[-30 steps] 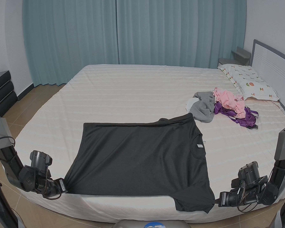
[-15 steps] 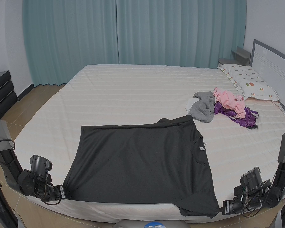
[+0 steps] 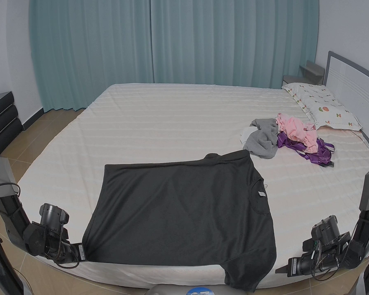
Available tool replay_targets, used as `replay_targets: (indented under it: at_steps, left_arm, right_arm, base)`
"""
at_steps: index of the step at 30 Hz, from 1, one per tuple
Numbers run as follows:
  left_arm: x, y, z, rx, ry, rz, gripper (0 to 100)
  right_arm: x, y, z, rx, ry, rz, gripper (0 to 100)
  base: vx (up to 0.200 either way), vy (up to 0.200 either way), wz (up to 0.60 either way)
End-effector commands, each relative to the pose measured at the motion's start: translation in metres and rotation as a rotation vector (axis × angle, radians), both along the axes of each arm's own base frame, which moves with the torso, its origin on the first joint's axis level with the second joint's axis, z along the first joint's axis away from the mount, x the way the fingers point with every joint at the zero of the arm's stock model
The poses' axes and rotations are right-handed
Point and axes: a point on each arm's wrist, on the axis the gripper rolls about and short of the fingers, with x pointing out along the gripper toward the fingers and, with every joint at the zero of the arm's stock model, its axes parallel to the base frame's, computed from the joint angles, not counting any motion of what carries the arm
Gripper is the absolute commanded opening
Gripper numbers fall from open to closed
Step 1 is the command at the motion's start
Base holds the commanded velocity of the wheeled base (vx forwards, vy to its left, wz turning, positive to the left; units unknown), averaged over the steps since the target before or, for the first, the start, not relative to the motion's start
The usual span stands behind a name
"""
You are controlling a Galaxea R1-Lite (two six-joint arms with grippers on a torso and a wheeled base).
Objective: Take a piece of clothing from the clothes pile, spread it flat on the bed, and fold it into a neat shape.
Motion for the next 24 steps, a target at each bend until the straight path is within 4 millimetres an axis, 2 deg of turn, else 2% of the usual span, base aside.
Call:
replay_targets:
  at_steps: [1,5,6,14,19,20,24]
  left_arm:
    - [0.001,-0.001,-0.001,-0.005,-0.001,-0.002,0]
    - [0.001,-0.001,-0.001,-0.005,-0.002,-0.002,0]
    - [0.001,-0.001,-0.001,-0.006,-0.002,-0.001,0]
    - [0.002,-0.001,-0.001,-0.006,-0.004,0.001,0]
    - [0.003,-0.001,-0.001,-0.005,-0.005,0.003,0]
    - [0.002,-0.001,-0.001,-0.005,-0.004,0.003,0]
    - [0.001,-0.001,-0.001,-0.004,-0.001,0.001,0]
  right_arm:
    - [0.007,-0.002,0.000,0.041,-0.057,-0.027,100]
    - [0.020,-0.004,-0.001,0.053,-0.100,-0.056,100]
    - [0.029,-0.005,-0.004,0.058,-0.115,-0.069,100]
    - [0.067,0.003,-0.013,0.092,-0.159,-0.112,100]
    - [0.080,0.007,-0.022,0.089,-0.164,-0.115,100]
    - [0.082,0.007,-0.024,0.084,-0.161,-0.119,0]
    - [0.081,0.002,-0.026,0.073,-0.147,-0.137,0]
  base:
    - [0.000,0.000,0.00]
    - [0.000,0.000,0.00]
    - [0.000,0.000,0.00]
    - [0.000,0.000,0.00]
    - [0.000,0.000,0.00]
    - [0.000,0.000,0.00]
    - [0.000,0.000,0.00]
